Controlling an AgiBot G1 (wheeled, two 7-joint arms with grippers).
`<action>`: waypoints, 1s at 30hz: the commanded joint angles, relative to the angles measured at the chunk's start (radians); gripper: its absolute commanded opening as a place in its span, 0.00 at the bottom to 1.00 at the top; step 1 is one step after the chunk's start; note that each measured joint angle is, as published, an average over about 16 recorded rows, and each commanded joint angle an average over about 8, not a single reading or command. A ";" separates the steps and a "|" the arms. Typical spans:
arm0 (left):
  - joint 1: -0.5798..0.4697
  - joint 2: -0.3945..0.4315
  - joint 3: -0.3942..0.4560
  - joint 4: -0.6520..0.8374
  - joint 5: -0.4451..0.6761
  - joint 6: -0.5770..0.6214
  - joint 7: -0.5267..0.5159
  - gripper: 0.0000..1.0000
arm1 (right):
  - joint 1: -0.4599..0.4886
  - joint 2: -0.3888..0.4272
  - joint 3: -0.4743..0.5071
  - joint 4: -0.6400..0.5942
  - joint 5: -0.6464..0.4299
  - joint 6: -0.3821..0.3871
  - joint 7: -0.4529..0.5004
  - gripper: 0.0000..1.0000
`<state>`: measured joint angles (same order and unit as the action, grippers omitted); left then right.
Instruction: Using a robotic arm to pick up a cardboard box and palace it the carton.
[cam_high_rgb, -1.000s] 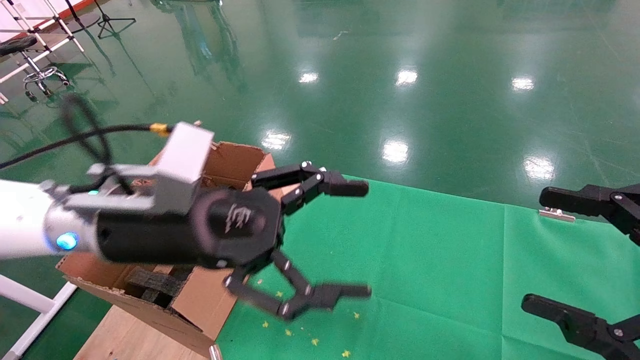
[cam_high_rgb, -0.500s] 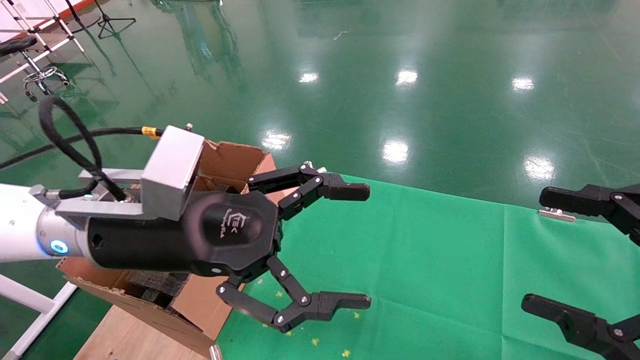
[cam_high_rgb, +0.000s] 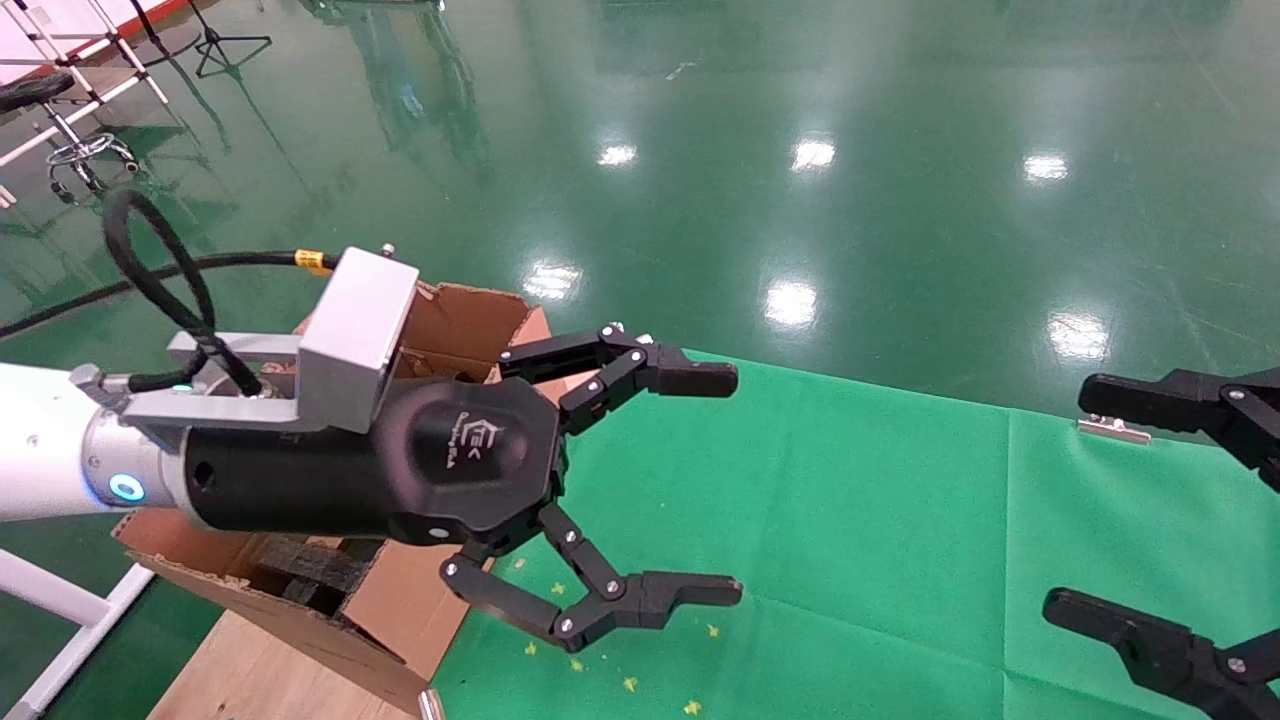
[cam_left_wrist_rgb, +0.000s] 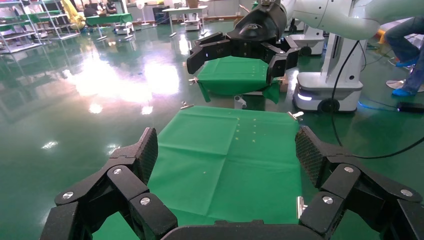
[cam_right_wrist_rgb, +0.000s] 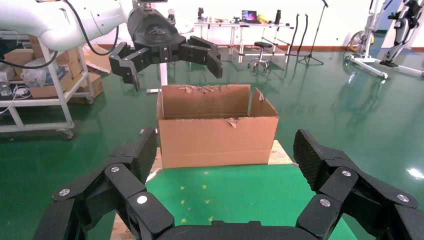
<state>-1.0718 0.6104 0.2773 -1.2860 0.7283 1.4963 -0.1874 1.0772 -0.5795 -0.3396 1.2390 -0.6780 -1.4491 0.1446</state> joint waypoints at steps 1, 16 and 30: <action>-0.001 0.000 0.001 0.001 0.001 -0.001 0.000 1.00 | 0.000 0.000 0.000 0.000 0.000 0.000 0.000 1.00; -0.005 0.001 0.005 0.005 0.004 -0.002 -0.001 1.00 | 0.000 0.000 0.000 0.000 0.000 0.000 0.000 1.00; -0.006 0.001 0.006 0.006 0.005 -0.002 -0.002 1.00 | 0.000 0.000 0.000 0.000 0.000 0.000 0.000 1.00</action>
<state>-1.0775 0.6115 0.2831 -1.2804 0.7329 1.4939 -0.1889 1.0772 -0.5795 -0.3396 1.2390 -0.6780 -1.4491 0.1446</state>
